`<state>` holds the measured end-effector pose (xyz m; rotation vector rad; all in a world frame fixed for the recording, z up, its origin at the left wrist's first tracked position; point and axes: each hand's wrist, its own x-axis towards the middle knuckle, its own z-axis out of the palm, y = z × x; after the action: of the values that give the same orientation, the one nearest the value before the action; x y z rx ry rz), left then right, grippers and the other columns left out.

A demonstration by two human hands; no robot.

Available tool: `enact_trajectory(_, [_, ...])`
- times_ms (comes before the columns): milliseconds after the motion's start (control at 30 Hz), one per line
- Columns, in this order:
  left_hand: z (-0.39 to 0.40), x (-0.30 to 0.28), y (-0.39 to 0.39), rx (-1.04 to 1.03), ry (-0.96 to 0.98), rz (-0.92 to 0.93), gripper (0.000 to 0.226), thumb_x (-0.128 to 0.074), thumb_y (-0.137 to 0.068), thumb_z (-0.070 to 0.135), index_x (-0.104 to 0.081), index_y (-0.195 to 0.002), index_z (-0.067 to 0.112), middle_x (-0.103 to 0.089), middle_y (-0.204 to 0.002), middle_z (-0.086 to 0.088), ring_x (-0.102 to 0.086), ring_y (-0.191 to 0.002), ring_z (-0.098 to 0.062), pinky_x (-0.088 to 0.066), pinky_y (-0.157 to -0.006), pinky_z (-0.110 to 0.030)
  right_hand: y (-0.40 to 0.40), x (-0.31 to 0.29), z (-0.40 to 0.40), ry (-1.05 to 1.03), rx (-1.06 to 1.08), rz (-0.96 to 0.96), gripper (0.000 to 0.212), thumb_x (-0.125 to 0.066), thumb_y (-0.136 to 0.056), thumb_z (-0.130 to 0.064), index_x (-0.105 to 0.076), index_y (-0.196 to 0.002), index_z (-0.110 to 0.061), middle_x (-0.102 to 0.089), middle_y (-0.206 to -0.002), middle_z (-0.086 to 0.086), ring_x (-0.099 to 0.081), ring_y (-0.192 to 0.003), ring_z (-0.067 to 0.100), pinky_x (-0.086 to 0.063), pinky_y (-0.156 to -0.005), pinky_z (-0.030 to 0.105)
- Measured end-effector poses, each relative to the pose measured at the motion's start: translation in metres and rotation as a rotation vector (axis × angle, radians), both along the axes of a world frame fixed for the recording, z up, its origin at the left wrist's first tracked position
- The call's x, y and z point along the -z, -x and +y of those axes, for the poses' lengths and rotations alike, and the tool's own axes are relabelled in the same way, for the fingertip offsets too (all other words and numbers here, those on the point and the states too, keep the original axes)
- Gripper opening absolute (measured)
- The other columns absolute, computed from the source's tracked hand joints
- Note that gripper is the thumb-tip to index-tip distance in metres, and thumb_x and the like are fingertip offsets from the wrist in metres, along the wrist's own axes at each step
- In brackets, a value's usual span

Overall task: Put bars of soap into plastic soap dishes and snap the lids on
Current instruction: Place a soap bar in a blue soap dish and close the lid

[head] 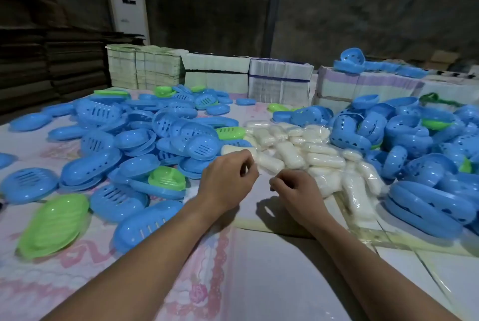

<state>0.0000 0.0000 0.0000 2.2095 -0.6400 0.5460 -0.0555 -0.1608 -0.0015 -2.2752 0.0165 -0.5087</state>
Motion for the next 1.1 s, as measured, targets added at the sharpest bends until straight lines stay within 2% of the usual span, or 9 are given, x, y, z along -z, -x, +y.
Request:
enact_trajectory(133, [0.02,-0.006,-0.011,-0.277,-0.21,-0.166,0.012,-0.061,-0.09,0.033,-0.064,-0.1,0.026,-0.058,-0.11,0.007,-0.043,-0.113,-0.023,-0.029,-0.086,-0.037,0.003,0.001,-0.002,-0.005,0.007,-0.006,0.023,-0.06,-0.085,-0.019,-0.065,-0.063,-0.014,-0.061,-0.062,0.006,-0.055,-0.063,0.018,-0.043,-0.058,0.035])
enact_trajectory(233, [0.034,-0.006,-0.02,-0.375,-0.355,0.009,0.041,-0.052,-0.094,0.04,-0.054,-0.133,0.028,-0.038,-0.15,-0.001,-0.017,-0.142,-0.027,-0.018,-0.111,-0.05,0.002,0.002,-0.002,0.003,0.002,-0.016,0.023,-0.061,-0.085,-0.018,-0.065,-0.063,-0.015,-0.063,-0.063,0.005,-0.057,-0.064,0.018,-0.046,-0.061,0.037])
enact_trajectory(300, [0.038,-0.003,-0.025,-0.408,-0.406,0.122,0.045,-0.046,-0.097,0.045,-0.05,-0.137,0.024,-0.026,-0.159,-0.004,-0.007,-0.147,-0.031,-0.013,-0.116,-0.057,0.002,0.003,-0.002,0.014,-0.001,-0.015,0.023,-0.061,-0.086,-0.018,-0.066,-0.064,-0.017,-0.064,-0.064,0.004,-0.058,-0.065,0.016,-0.047,-0.064,0.04])
enact_trajectory(500, [0.042,-0.005,-0.026,-0.339,-0.31,0.124,0.023,-0.054,-0.097,0.038,-0.059,-0.109,0.02,-0.047,-0.127,-0.001,-0.034,-0.128,-0.032,-0.04,-0.091,-0.038,0.003,0.001,-0.004,-0.01,-0.008,-0.017,0.024,-0.061,-0.086,-0.019,-0.066,-0.062,-0.019,-0.063,-0.063,0.001,-0.056,-0.065,0.014,-0.046,-0.064,0.038])
enact_trajectory(700, [0.038,-0.008,-0.02,-0.134,-0.128,-0.097,0.01,-0.066,-0.094,0.024,-0.061,-0.094,0.016,-0.054,-0.107,0.004,-0.045,-0.117,-0.023,-0.038,-0.09,-0.028,0.004,-0.001,-0.003,-0.024,0.002,-0.018,0.024,-0.061,-0.085,-0.017,-0.064,-0.061,-0.015,-0.06,-0.063,0.008,-0.051,-0.059,0.012,-0.04,-0.059,0.032])
enact_trajectory(833, [0.028,-0.014,-0.005,0.204,0.024,0.035,0.026,-0.075,-0.087,0.021,-0.056,-0.079,0.036,-0.056,-0.106,0.016,-0.056,-0.105,-0.009,-0.038,-0.087,-0.022,0.005,-0.008,-0.01,-0.148,0.065,-0.079,0.022,-0.06,-0.085,-0.012,-0.061,-0.064,-0.004,-0.054,-0.056,0.009,-0.04,-0.052,0.008,-0.031,-0.052,0.024])
enact_trajectory(933, [0.02,-0.012,0.008,0.427,0.042,0.135,0.033,-0.076,-0.081,0.013,-0.058,-0.083,0.04,-0.058,-0.114,0.013,-0.058,-0.11,-0.008,-0.044,-0.097,-0.025,0.006,-0.016,-0.021,-0.227,0.156,-0.182,0.023,-0.059,-0.084,-0.011,-0.059,-0.062,-0.005,-0.047,-0.048,-0.003,-0.038,-0.051,0.005,-0.031,-0.049,0.02])
enact_trajectory(1033, [0.013,-0.007,0.019,0.575,-0.003,0.275,0.029,-0.073,-0.075,0.018,-0.062,-0.095,0.036,-0.057,-0.117,0.01,-0.059,-0.111,-0.009,-0.051,-0.098,-0.033,0.008,-0.02,-0.032,-0.205,0.206,-0.311,0.024,-0.059,-0.083,-0.008,-0.056,-0.06,0.0,-0.054,-0.056,0.011,-0.042,-0.054,0.01,-0.034,-0.052,0.027])
enact_trajectory(1100, [0.008,0.0,0.024,0.624,-0.143,0.34,0.04,-0.072,-0.075,0.022,-0.058,-0.107,0.041,-0.053,-0.122,0.014,-0.056,-0.112,-0.005,-0.051,-0.096,-0.027,0.009,-0.022,-0.042,-0.161,0.23,-0.326,0.025,-0.058,-0.083,-0.009,-0.057,-0.061,0.002,-0.057,-0.06,0.015,-0.044,-0.055,0.02,-0.037,-0.052,0.032])
